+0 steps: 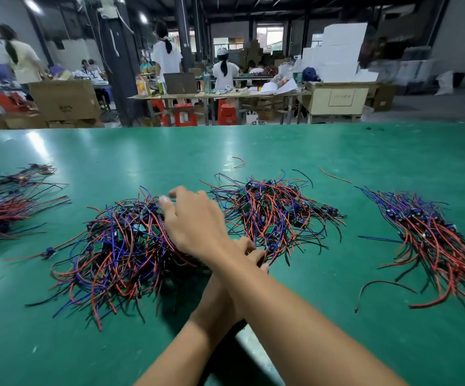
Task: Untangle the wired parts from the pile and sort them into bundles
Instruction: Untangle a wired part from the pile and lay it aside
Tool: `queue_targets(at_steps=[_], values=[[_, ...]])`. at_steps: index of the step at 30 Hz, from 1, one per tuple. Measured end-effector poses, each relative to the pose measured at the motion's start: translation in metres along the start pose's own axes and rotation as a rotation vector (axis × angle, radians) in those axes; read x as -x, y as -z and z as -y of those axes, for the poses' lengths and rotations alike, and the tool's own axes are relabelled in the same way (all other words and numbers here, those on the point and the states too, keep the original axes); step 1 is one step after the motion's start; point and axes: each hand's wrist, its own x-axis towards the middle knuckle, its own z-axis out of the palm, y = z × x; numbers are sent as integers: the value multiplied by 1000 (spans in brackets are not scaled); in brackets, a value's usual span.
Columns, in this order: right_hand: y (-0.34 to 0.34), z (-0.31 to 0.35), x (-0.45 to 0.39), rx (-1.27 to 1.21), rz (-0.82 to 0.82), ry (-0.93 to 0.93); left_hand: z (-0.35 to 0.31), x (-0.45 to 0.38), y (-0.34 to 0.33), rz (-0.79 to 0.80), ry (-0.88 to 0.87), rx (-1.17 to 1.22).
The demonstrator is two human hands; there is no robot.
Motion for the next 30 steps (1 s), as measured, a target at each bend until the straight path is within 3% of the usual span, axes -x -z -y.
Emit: queue_targets(at_steps=[2,6,11,24,27,30], values=[[9,-28,13,-40,-180,-24,-2,2,0,-90,4,-27],[35,-107,46,-18,-380,-269,-10,0,4,-119,107,106],[25,-155,78,-222,-285,-546,-8,-2,4,-112,113,151],[28,-169,81,-1118,-493,-644,-13,0,10,-161,109,246],[31,-165,85,-1105,-509,-641,-15,1,11,-178,81,219],[33,-156,85,-671,-602,-548,-19,3,14,-176,61,183]])
